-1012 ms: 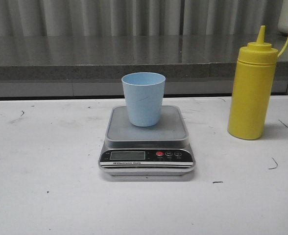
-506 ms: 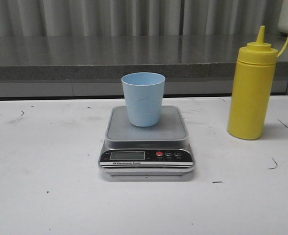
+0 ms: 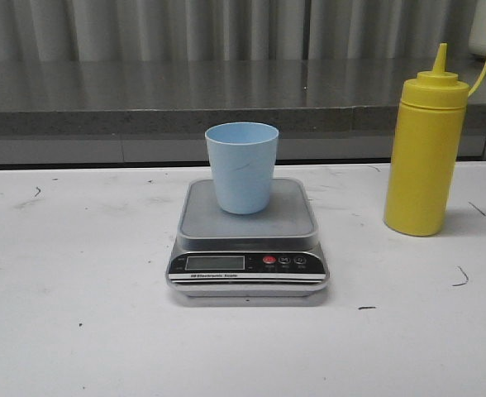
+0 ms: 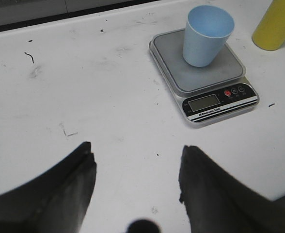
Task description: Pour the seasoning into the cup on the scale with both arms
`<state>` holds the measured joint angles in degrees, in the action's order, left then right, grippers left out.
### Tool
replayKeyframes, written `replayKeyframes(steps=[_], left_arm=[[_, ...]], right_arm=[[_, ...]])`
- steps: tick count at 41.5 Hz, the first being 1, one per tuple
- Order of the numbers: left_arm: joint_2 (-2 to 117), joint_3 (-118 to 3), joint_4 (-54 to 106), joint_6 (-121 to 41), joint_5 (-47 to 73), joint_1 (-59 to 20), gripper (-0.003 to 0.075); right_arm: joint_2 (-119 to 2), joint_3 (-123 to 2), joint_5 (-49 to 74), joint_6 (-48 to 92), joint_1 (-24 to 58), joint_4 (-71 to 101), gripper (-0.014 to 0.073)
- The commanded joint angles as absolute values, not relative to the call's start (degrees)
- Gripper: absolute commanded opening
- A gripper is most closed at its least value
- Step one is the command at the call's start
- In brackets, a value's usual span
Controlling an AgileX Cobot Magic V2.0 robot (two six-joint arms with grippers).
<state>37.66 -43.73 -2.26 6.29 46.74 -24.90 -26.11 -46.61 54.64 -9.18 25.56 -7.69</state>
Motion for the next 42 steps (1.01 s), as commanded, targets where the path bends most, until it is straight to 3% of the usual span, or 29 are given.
replayKeyframes(steps=[1, 6, 10, 14, 18, 42], left_arm=[[37.65, -45.07, -1.97, 6.81, 42.54, -25.34, 0.0388], [37.65, -45.07, -1.97, 6.81, 42.54, -25.34, 0.0364], [37.65, -45.07, -1.97, 6.81, 42.54, -25.34, 0.0244], [37.65, -45.07, -1.97, 6.81, 42.54, -25.34, 0.0106], [37.65, -45.07, -1.97, 6.81, 42.54, -25.34, -0.0022], [36.38, -45.07, -1.97, 6.81, 42.27, -24.95, -0.0020]], right_arm=[[-26.46, -48.41, 50.15, -8.66, 25.47, -9.02, 0.0475], [-26.46, -48.41, 50.15, -8.66, 25.47, -9.02, 0.0214], [-26.46, -48.41, 50.15, -8.66, 25.47, -9.02, 0.0039], [-26.46, -48.41, 50.20, -8.66, 25.47, -9.02, -0.0072], [-26.46, -48.41, 50.25, -8.66, 25.47, -9.02, -0.0068], [-26.46, -48.41, 50.82, -8.66, 25.47, -9.02, -0.0069]])
